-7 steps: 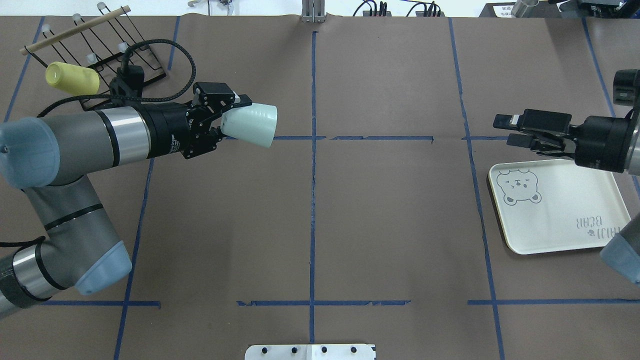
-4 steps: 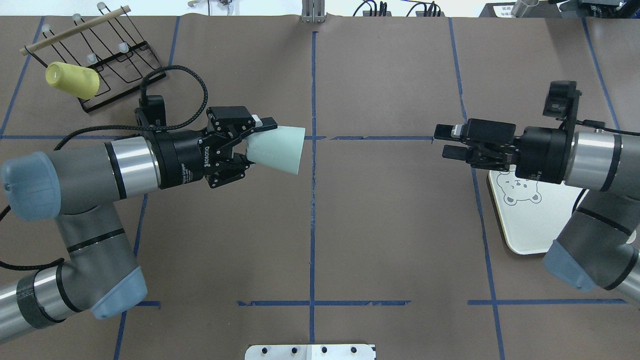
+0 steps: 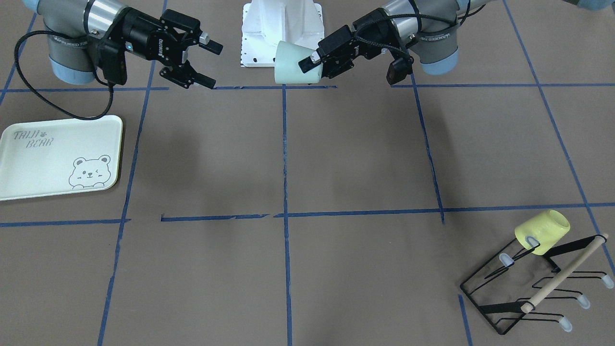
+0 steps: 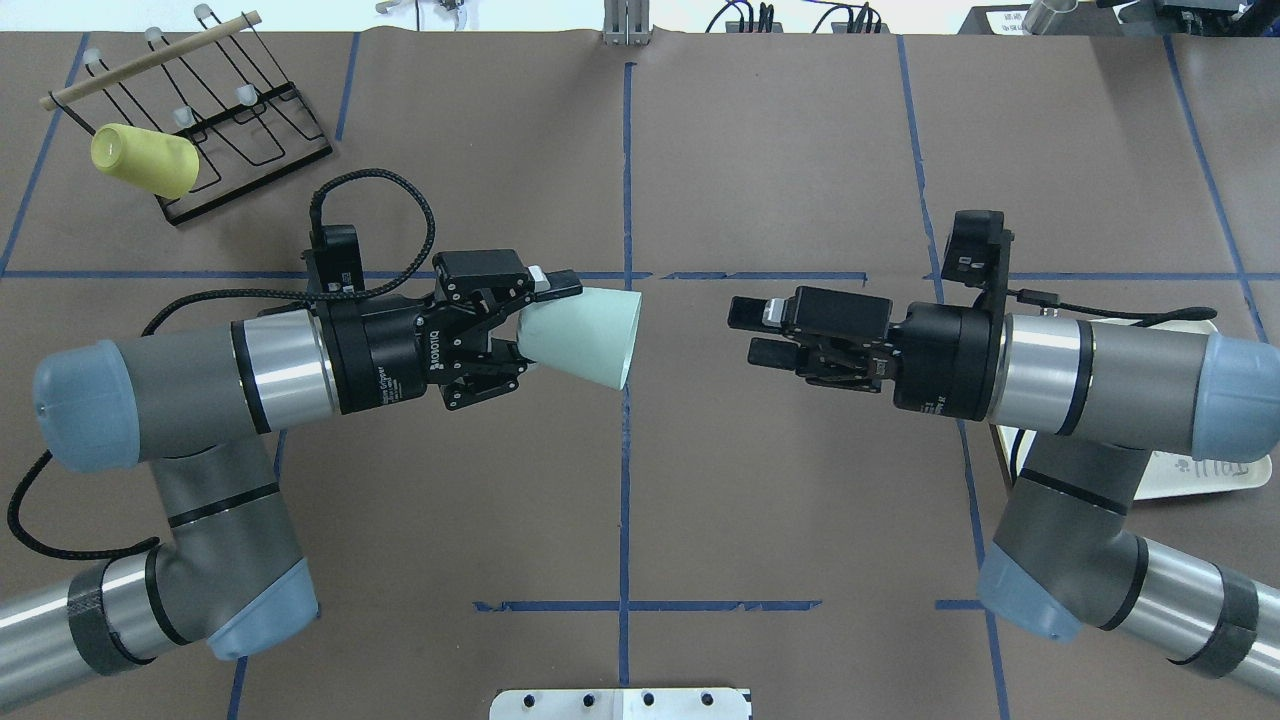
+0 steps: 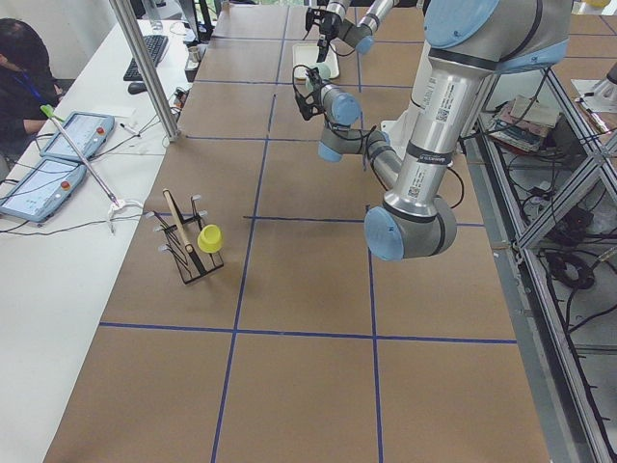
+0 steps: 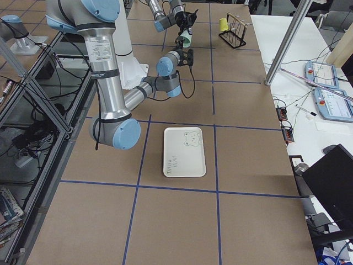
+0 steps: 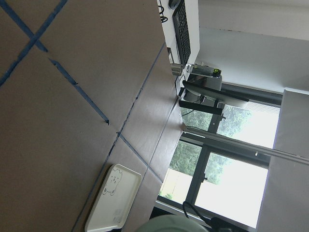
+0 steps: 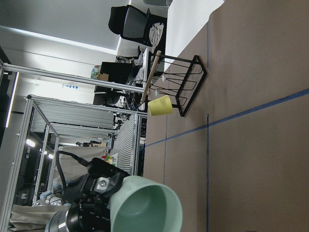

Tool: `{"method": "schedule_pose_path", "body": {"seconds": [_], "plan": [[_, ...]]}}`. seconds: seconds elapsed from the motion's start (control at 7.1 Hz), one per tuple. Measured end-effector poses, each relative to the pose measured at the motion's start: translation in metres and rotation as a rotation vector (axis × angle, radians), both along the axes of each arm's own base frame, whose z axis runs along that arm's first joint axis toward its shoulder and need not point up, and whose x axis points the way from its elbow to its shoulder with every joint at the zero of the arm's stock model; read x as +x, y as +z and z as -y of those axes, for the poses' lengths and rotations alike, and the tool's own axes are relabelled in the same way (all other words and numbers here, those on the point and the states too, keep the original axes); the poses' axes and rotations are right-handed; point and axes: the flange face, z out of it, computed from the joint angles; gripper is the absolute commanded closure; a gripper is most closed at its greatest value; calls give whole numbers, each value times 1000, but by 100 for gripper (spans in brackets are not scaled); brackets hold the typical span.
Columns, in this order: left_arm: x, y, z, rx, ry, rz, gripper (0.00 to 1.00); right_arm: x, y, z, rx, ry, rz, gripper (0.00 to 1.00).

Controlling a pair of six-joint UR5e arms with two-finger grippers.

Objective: Left arm grabs green cup and hands to right arm on tray

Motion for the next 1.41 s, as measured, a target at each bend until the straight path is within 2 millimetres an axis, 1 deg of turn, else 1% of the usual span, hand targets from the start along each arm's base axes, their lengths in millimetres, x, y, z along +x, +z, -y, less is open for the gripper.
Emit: {"method": "schedule_pose_path", "body": {"seconds": [0.14, 0.28, 0.7, 1.13, 1.41], "plan": [[2, -1, -1, 1, 4, -4, 67, -6, -14, -3, -7, -22, 31, 0], [4, -2, -3, 3, 9, -8, 67, -10, -22, -6, -14, -34, 49, 0], [5, -3, -4, 2, 13, -10, 67, -19, -30, -10, -37, -22, 76, 2], [5, -3, -5, 0, 15, -11, 66, -36, -42, -1, -57, 4, 97, 2], [5, -3, -5, 0, 16, -10, 66, -43, -45, 3, -62, 5, 99, 3]]}}
